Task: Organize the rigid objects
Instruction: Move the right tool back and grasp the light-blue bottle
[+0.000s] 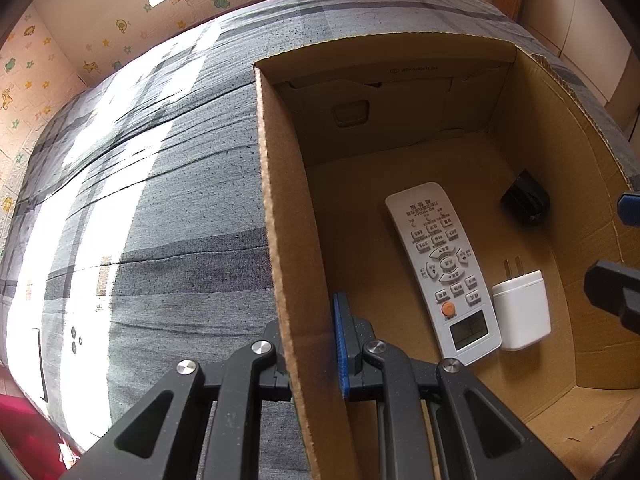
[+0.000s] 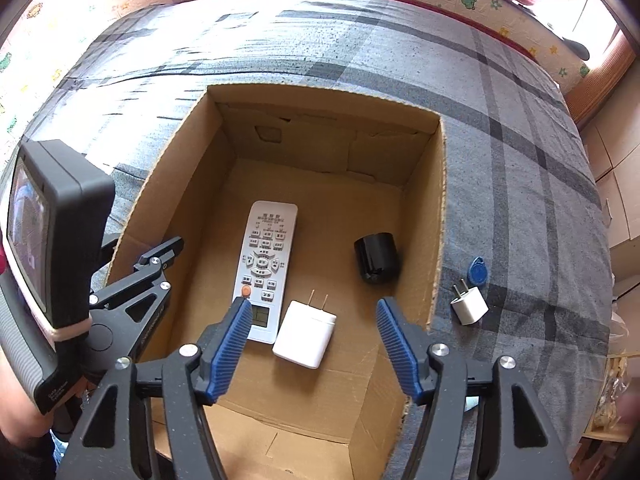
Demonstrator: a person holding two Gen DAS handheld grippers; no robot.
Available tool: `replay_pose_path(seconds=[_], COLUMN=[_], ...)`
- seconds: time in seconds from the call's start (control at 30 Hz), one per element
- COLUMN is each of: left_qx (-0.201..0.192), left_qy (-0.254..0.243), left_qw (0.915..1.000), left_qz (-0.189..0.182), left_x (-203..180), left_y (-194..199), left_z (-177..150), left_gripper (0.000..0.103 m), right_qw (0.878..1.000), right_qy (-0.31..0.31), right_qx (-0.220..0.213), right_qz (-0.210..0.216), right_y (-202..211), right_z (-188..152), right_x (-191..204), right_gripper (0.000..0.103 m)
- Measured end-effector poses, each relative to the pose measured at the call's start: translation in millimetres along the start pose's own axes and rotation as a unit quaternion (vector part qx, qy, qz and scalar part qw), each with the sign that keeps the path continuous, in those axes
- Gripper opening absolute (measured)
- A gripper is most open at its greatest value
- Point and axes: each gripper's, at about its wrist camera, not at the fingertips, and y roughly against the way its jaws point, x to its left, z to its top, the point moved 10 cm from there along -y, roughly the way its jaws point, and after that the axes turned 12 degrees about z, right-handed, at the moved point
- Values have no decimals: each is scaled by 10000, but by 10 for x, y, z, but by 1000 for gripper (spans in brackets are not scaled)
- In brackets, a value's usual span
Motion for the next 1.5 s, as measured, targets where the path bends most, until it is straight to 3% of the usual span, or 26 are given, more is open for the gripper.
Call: replay_pose_path(seconds=[0.3,0.9,1.2,1.5], left_qx=[0,-4,0,-20], left_qy=[-28,-33,-20,-33], left_qw=[10000,10000,10000,10000], left_qz=[36,41,23,45], left_x=[-25,-37,-28,-42], left_y=[15,18,20,27], left_z=[2,4,1,2], left_gripper=[15,15,15,15], right_qw=[9991,9939,9899,9882], right_qy=[-208,-777,-1165,-1434], right_qx=[-378,-601,-503,-261], right_qz=[-34,-498,-632,-461], right_y=[400,802,680,307], right_z=[42,-284,-647,-962], right_x=[-306,-1230,-1606,-1699], right_gripper=[102,103,103,103])
